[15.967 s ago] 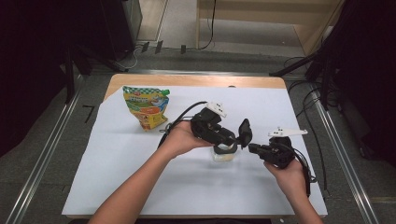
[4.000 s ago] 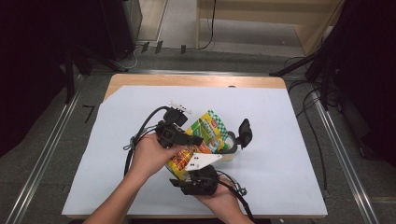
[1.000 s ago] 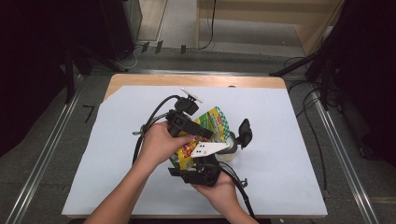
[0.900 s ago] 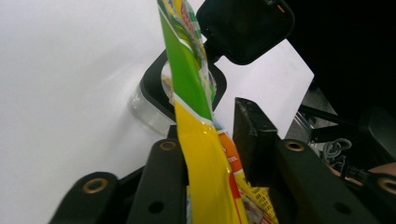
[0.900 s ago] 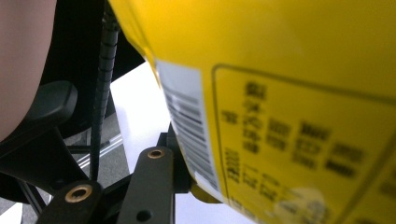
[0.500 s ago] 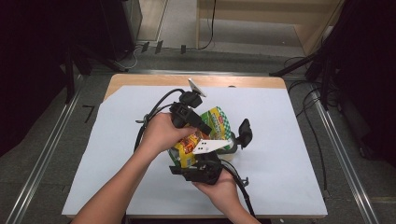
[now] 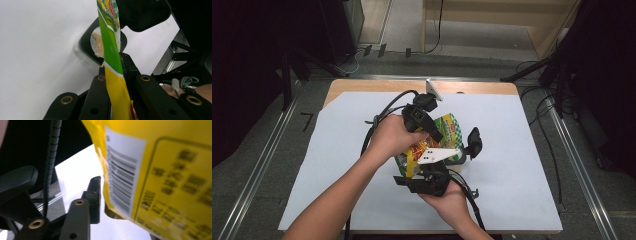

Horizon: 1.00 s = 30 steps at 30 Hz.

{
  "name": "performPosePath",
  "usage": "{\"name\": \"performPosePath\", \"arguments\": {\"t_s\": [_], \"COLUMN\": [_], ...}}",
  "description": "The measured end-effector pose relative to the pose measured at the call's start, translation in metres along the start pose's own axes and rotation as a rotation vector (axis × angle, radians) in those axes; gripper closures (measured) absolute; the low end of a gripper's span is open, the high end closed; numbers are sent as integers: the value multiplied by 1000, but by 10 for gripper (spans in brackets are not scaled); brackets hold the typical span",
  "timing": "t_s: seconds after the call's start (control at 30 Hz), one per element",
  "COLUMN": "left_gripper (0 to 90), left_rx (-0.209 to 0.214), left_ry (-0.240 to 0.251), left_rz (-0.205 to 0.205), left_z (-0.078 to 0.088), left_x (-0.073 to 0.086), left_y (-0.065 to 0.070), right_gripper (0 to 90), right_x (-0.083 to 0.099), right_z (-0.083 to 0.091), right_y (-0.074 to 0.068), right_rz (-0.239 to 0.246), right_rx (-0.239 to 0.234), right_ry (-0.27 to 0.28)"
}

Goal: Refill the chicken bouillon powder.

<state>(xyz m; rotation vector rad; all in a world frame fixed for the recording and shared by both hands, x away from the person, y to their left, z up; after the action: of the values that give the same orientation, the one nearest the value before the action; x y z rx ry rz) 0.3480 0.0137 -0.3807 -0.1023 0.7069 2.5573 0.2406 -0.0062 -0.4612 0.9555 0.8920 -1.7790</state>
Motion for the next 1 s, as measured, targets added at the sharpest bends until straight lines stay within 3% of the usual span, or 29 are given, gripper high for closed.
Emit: {"name": "performPosePath", "arguments": {"t_s": [0.2, 0.33, 0.47, 0.63, 0.7, 1.0], "left_gripper": [874, 870, 837, 790, 787, 873], "left_rx": [-30, -36, -7, 36, 47, -30], "left_ry": [13, 12, 19, 30, 27, 15], "left_rz": [-5, -14, -23, -37, -35, -56], "left_z": [-1, -1, 3, 12, 14, 11], "left_x": [1, 2, 1, 0, 0, 1], "left_y": [3, 4, 4, 2, 0, 7], "right_gripper": [667, 715, 724, 727, 726, 703], "right_x": [0, 1, -1, -7, -7, -7], "right_z": [-1, -1, 0, 4, 6, 4], "right_y": [0, 0, 0, 1, 1, 1], "right_rz": [-9, -21, -21, -55, -42, 19], "right_rx": [14, 4, -25, -69, -75, -53], "right_ry": [1, 0, 29, 92, 95, 58]}}
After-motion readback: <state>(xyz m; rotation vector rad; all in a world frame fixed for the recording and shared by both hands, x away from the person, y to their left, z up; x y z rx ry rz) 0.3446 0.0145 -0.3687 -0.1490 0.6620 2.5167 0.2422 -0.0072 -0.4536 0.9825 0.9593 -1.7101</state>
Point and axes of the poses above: each handheld gripper's, and its own axes: z roughly backward along the jaws, x roughly out of its underside, y roughly to its right, the point moved 5 cm from there along -z, roughly forward along the jaws, and after that the axes turned 12 degrees about z, right-handed, at the moved point
